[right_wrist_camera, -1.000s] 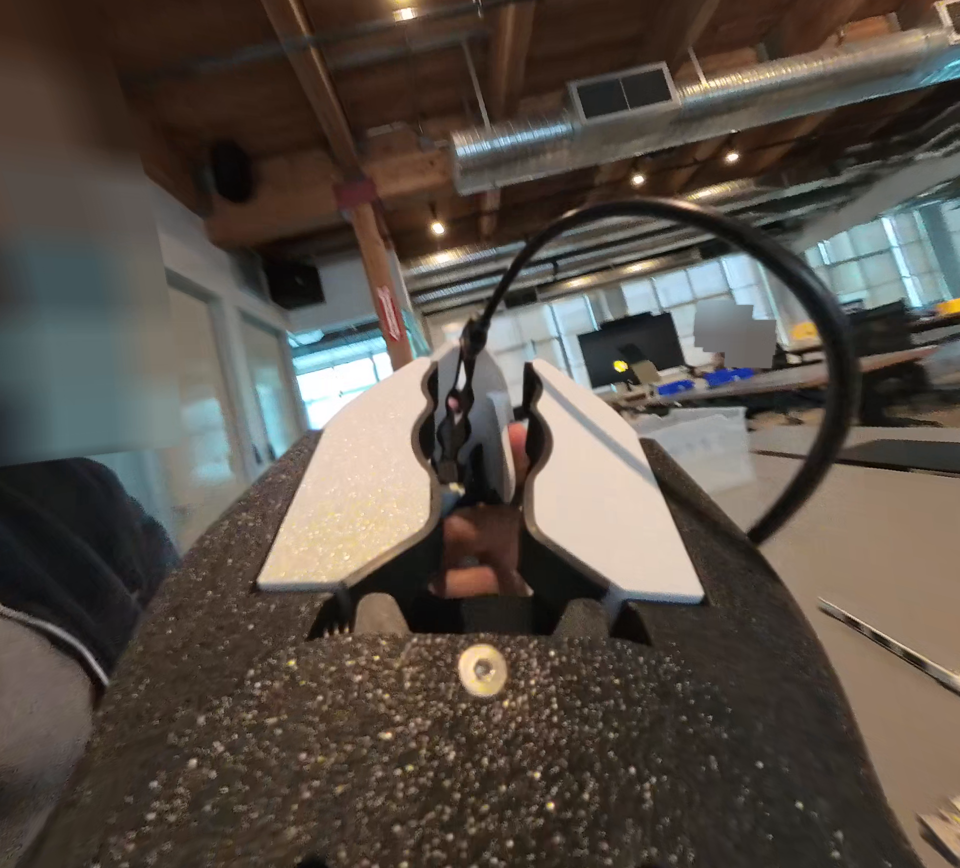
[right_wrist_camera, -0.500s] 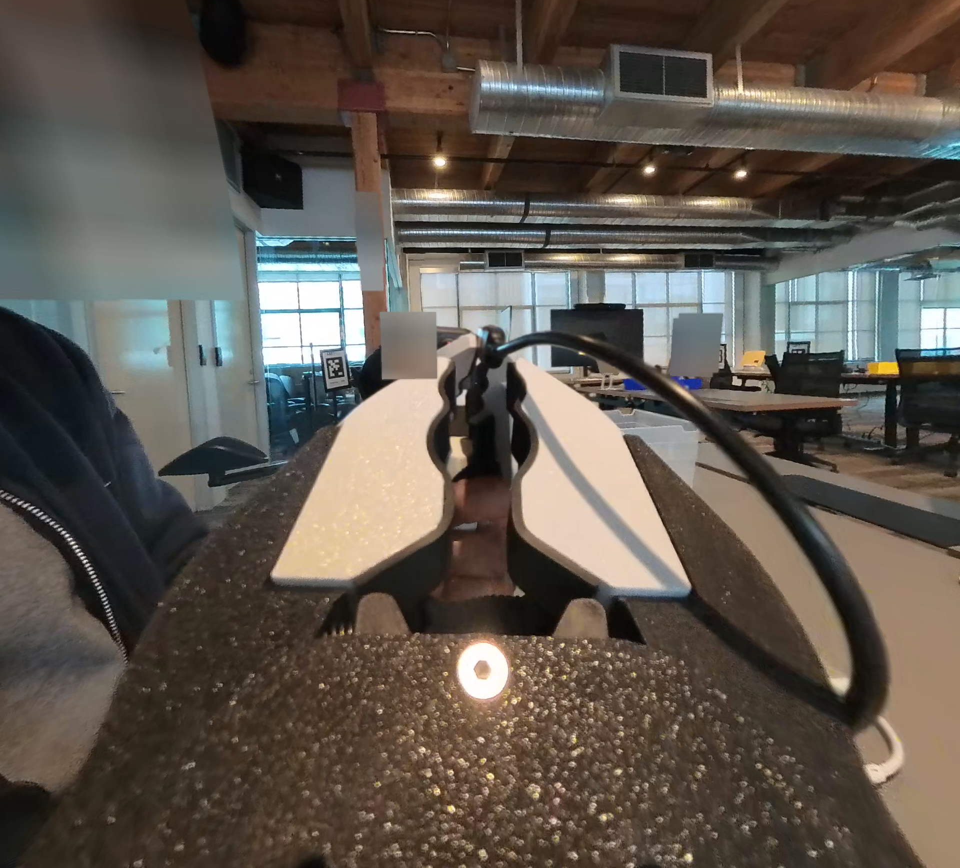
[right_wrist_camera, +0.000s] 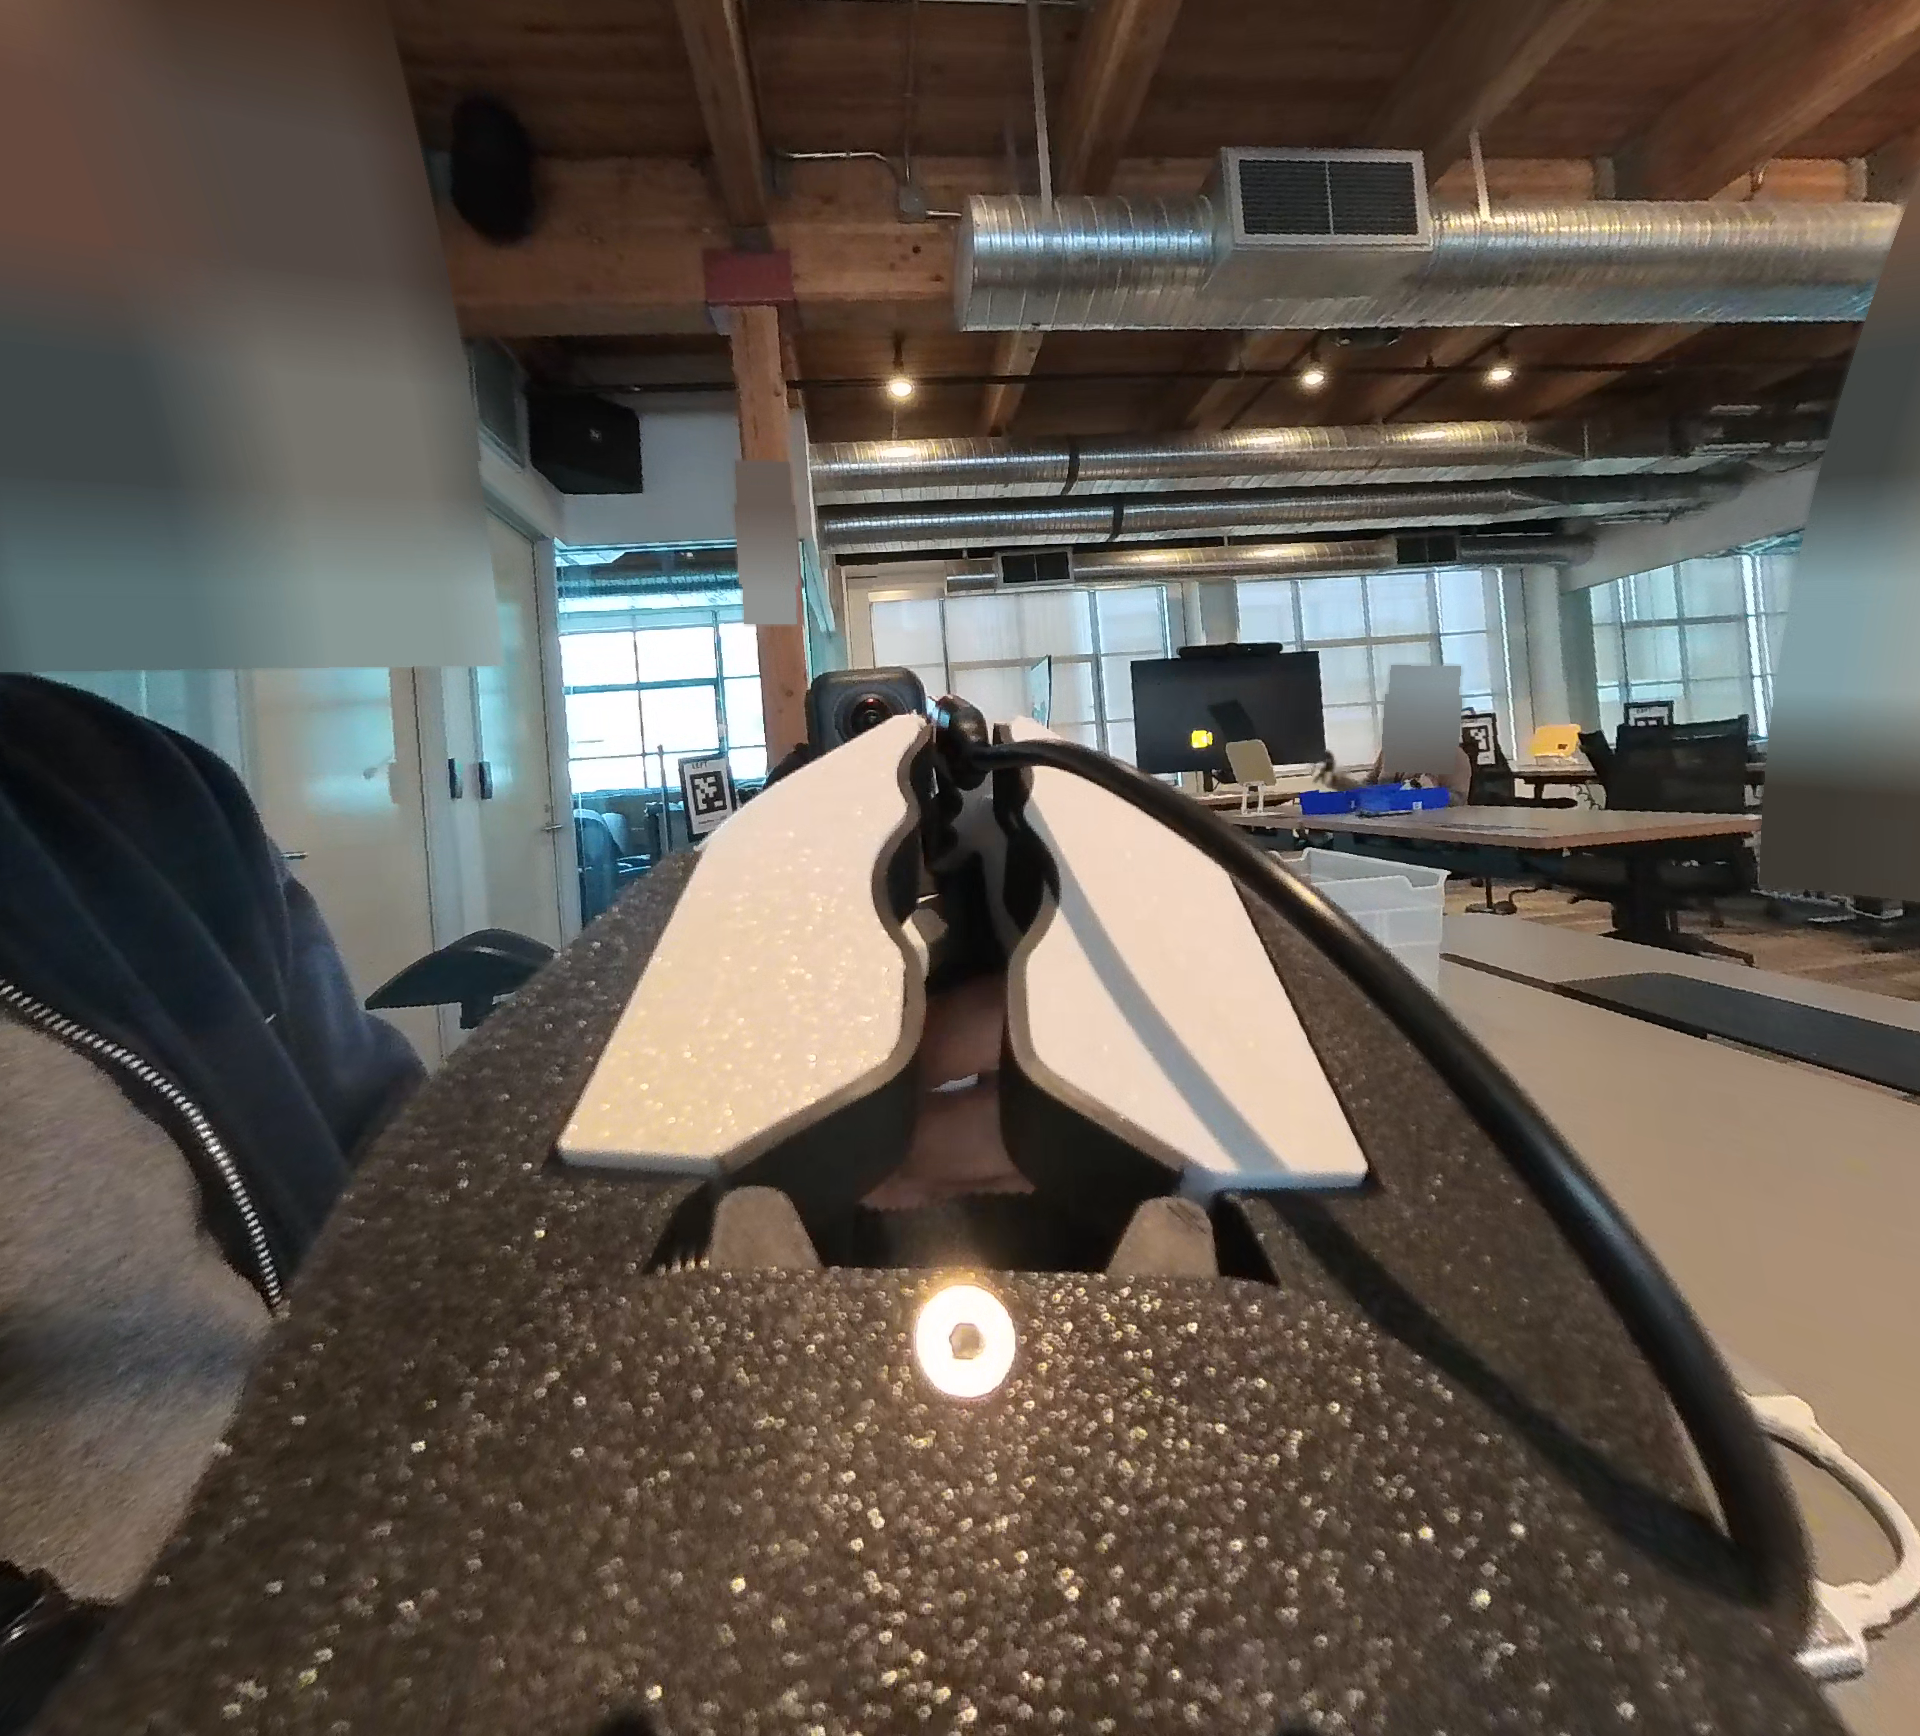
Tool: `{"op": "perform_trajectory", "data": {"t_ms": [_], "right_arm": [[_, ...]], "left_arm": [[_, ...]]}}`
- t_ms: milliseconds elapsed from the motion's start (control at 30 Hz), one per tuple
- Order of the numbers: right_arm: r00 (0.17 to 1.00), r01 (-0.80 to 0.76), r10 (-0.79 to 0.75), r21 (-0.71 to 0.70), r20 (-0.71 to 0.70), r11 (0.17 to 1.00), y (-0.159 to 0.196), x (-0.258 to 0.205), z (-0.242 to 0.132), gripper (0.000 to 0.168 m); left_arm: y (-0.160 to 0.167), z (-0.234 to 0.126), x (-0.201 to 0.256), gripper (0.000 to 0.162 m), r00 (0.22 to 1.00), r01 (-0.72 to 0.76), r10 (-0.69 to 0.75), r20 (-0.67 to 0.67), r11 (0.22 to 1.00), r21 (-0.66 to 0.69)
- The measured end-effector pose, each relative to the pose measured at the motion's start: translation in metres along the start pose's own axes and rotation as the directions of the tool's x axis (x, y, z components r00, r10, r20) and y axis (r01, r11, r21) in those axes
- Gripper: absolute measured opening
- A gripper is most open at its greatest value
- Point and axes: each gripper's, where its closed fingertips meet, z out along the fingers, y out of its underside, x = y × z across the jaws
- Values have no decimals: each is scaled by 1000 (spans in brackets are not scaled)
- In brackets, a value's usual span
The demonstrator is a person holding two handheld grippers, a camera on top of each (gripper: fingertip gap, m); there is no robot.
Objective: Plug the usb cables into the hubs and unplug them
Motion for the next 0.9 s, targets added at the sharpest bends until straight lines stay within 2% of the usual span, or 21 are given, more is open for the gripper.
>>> {"op": "perform_trajectory", "data": {"t_ms": [333,467,667,733,800,900], "right_arm": [[998,-46,45,15,34,999,-1,-2,-1,8],[993,-105,103,37,65,994,-2,-2,-2,6],[965,-262,252,178,76,948,-18,14,-15,7],[960,-281,275,208,60,937,-22,21,-21,7],[960,-280,277,212,43,936,-22,23,-24,7],[963,-269,268,183,30,946,-17,23,-21,7]], "left_arm": [[0,0,2,4,1000,13,-13,-19,1000,-1],[0,1,2,5,999,-41,41,0,999,-23],[-14,-11,-4,17,992,-126,126,21,992,8],[-16,-27,-23,19,981,-174,178,78,983,-61],[-8,-52,-52,21,958,-203,240,156,954,-222],[15,-103,-101,27,895,-181,359,264,834,-522]]}}
